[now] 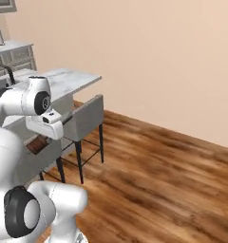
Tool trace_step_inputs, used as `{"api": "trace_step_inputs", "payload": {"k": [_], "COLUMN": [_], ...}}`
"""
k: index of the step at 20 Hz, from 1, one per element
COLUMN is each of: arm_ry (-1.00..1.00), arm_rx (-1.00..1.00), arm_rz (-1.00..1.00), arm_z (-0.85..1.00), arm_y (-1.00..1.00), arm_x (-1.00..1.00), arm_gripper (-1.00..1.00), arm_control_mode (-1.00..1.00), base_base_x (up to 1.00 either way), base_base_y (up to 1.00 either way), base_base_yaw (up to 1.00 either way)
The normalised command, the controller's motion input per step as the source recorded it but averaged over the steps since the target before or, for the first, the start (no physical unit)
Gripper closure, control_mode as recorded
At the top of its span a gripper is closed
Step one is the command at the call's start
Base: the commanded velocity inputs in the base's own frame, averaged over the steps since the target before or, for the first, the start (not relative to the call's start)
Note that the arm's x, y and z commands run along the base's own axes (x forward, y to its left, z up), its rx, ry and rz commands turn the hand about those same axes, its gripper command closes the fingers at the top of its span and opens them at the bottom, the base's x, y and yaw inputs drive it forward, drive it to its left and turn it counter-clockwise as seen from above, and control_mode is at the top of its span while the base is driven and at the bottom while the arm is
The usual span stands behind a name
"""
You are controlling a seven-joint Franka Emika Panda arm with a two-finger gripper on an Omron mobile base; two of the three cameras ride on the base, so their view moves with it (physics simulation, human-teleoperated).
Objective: Pick up the knife from the drawer and place it on the cutting board. Then place the meat from the plate to the cutting board.
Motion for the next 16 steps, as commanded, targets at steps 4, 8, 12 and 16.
{"api": "trace_step_inputs", "payload": {"k": [4,8,12,16], "arm_ry": [0.00,0.00,0.00,0.00], "arm_rx": [0.00,0.00,0.00,0.00], "arm_rz": [0.00,0.00,0.00,0.00], "arm_z": [0.00,0.00,0.00,0.00], "arm_y": [0.00,0.00,0.00,0.00], "arm_x": [0.00,0.00,0.00,0.00], "arm_gripper": [1.00,1.00,1.00,1.00], "arm_control_mode": [1.00,1.00,1.00,1.00], "base_base_x": [1.00,0.99,0.79,0.16], "base_base_y": [0.00,0.81,1.00,0.98], "base_base_yaw": [0.30,0.34,0.30,0.53]}}
